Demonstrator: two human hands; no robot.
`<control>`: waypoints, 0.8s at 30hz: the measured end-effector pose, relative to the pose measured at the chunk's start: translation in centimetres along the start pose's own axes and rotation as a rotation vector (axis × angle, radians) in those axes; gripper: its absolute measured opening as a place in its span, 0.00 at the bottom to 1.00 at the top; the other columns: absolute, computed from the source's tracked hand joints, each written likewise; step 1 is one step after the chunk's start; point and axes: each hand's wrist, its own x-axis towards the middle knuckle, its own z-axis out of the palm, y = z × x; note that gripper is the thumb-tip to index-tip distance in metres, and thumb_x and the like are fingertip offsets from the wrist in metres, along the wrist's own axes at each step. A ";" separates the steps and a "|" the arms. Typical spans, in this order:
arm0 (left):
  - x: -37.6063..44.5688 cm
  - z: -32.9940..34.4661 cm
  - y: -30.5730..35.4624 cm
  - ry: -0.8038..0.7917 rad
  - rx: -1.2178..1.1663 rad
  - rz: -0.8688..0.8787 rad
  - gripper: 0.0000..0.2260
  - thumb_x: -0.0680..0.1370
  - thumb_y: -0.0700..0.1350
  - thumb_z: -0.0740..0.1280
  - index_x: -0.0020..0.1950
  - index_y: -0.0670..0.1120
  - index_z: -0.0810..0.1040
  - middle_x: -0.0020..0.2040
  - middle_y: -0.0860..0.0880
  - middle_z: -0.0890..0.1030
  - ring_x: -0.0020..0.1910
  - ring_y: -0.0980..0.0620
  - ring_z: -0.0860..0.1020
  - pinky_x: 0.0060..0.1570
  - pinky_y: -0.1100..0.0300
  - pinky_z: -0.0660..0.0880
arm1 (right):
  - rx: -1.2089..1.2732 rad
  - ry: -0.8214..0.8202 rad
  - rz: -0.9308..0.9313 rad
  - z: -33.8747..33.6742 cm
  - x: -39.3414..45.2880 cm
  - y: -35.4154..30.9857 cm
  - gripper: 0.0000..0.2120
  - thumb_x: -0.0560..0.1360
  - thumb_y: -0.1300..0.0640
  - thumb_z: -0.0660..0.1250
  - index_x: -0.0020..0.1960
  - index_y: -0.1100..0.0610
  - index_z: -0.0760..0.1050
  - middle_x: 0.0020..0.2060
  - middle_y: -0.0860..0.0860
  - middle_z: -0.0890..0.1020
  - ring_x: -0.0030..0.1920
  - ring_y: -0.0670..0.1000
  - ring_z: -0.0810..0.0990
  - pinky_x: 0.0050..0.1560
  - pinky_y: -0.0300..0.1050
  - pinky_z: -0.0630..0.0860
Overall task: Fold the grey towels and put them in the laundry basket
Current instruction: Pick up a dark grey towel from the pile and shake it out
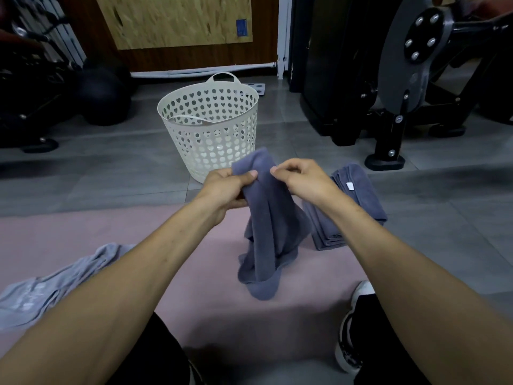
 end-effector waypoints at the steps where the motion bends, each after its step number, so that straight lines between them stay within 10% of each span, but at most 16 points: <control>1: 0.3 -0.3 0.4 0.032 -0.092 -0.011 0.01 0.77 0.39 0.70 0.46 0.42 0.79 0.38 0.47 0.83 0.38 0.51 0.82 0.34 0.57 0.81 | -0.045 -0.067 0.017 -0.1 -0.2 0.3 0.12 0.71 0.45 0.72 0.44 0.53 0.80 0.35 0.43 0.81 0.38 0.44 0.78 0.48 0.44 0.77; 4: 0.8 -1.4 1.7 0.036 -0.391 -0.072 0.02 0.78 0.39 0.68 0.50 0.40 0.77 0.42 0.45 0.83 0.41 0.51 0.83 0.36 0.58 0.82 | -0.189 -0.299 0.141 0.5 -0.9 1.6 0.23 0.64 0.41 0.77 0.54 0.51 0.80 0.46 0.45 0.84 0.47 0.45 0.82 0.51 0.41 0.78; 8: 0.4 -1.8 2.3 0.039 -0.630 -0.154 0.04 0.80 0.39 0.65 0.48 0.38 0.76 0.29 0.45 0.82 0.28 0.53 0.82 0.32 0.62 0.80 | -0.192 -0.182 0.174 2.5 -0.7 2.3 0.11 0.75 0.56 0.69 0.35 0.55 0.73 0.36 0.52 0.80 0.39 0.50 0.78 0.41 0.42 0.74; 13: 0.7 -2.6 1.0 0.014 -0.215 -0.174 0.18 0.75 0.52 0.71 0.61 0.45 0.76 0.53 0.46 0.84 0.41 0.53 0.81 0.34 0.60 0.76 | 0.367 -0.045 0.181 4.1 0.0 -0.4 0.13 0.80 0.61 0.61 0.37 0.53 0.68 0.30 0.53 0.75 0.31 0.50 0.74 0.29 0.39 0.74; 17: 0.3 -2.3 -0.3 -0.107 0.062 -0.129 0.17 0.72 0.46 0.74 0.59 0.49 0.77 0.49 0.49 0.82 0.41 0.52 0.80 0.34 0.61 0.76 | 0.412 -0.011 0.062 3.3 0.7 -1.6 0.12 0.80 0.61 0.61 0.38 0.53 0.70 0.28 0.48 0.75 0.28 0.44 0.73 0.24 0.33 0.69; 24: 2.0 -2.8 0.2 0.148 -0.296 -0.011 0.09 0.73 0.32 0.68 0.48 0.44 0.77 0.39 0.45 0.80 0.33 0.51 0.80 0.31 0.61 0.78 | 0.168 -0.137 0.119 1.6 0.2 -0.7 0.09 0.75 0.47 0.70 0.44 0.52 0.76 0.34 0.47 0.80 0.31 0.44 0.77 0.40 0.43 0.76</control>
